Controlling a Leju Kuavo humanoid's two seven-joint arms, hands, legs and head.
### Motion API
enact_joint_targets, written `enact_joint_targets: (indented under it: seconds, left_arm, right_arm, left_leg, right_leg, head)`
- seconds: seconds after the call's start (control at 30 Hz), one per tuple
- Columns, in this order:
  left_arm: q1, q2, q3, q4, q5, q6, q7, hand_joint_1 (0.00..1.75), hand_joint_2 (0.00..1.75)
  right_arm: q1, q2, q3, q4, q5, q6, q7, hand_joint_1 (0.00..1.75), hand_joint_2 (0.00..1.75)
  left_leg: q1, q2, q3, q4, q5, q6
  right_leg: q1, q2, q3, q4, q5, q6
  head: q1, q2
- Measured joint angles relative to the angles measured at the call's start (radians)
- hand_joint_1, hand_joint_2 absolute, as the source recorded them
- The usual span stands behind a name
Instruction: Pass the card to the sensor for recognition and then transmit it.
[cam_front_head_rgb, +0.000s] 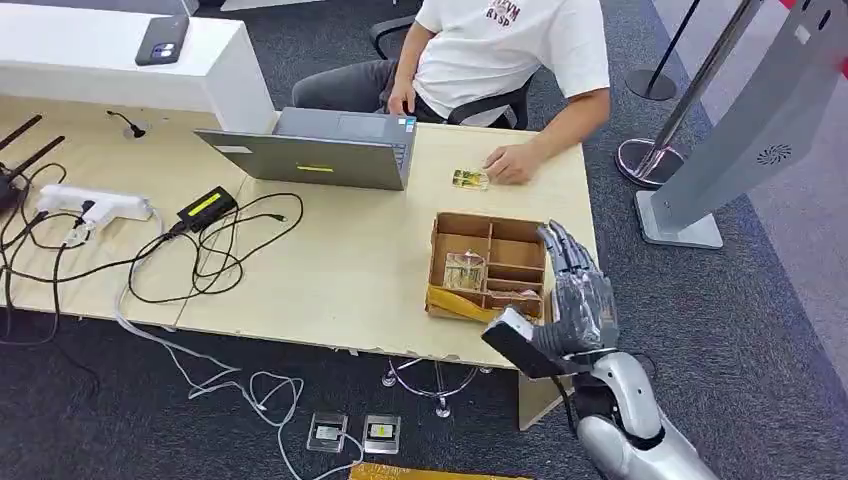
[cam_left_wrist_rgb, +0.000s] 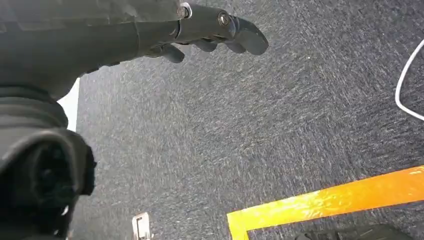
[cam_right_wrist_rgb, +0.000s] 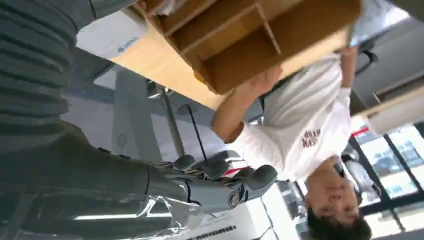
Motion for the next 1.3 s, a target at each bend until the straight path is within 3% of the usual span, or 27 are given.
enact_joint_targets:
  seconds: [0.13, 0.43, 0.7, 1.0, 1.3]
  left_arm:
    - [-0.001, 0.0, 0.0, 0.0, 0.0, -0.001, 0.011, 0.0, 0.0]
    - [0.0, 0.001, 0.0, 0.0, 0.009, -0.003, 0.021, 0.0, 0.0]
    - [-0.001, 0.0, 0.0, 0.0, 0.009, -0.002, 0.02, 0.0, 0.0]
    - [-0.003, 0.001, 0.0, 0.0, 0.009, -0.005, 0.016, 0.0, 0.0]
    - [-0.004, 0.001, 0.0, 0.0, 0.01, -0.005, 0.016, 0.0, 0.0]
  right_arm:
    - [0.004, -0.006, 0.0, -0.001, 0.088, 0.08, 0.044, 0.0, 1.75]
    - [0.0, -0.013, 0.004, 0.0, 0.133, 0.193, 0.079, 0.0, 1.75]
    - [-0.019, -0.013, 0.018, 0.015, 0.146, 0.171, 0.137, 0.0, 1.75]
    - [-0.073, 0.003, 0.037, 0.095, 0.083, 0.079, 0.11, 0.0, 1.75]
    - [-0.136, 0.046, 0.062, 0.239, 0.083, 0.068, 0.091, 0.0, 1.75]
  left_leg:
    - [0.0, 0.001, 0.0, 0.0, 0.0, 0.0]
    - [0.0, 0.0, 0.0, 0.0, 0.0, 0.0]
    - [0.0, 0.001, 0.0, 0.0, 0.0, 0.0]
    - [0.0, 0.0, -0.001, 0.0, 0.0, 0.0]
    - [0.0, 0.0, -0.001, 0.0, 0.0, 0.0]
  right_leg:
    - [0.0, 0.0, 0.0, 0.0, 0.0, 0.0]
    - [0.0, 0.0, 0.0, 0.0, 0.0, 0.0]
    - [0.0, 0.0, 0.0, 0.0, 0.0, 0.0]
    - [0.0, 0.0, 0.0, 0.0, 0.0, 0.0]
    - [0.0, -0.001, 0.0, 0.0, 0.0, 0.0]
  head:
    - [0.0, 0.0]
    - [0.0, 0.0]
    - [0.0, 0.0]
    - [0.001, 0.0]
    - [0.0, 0.0]
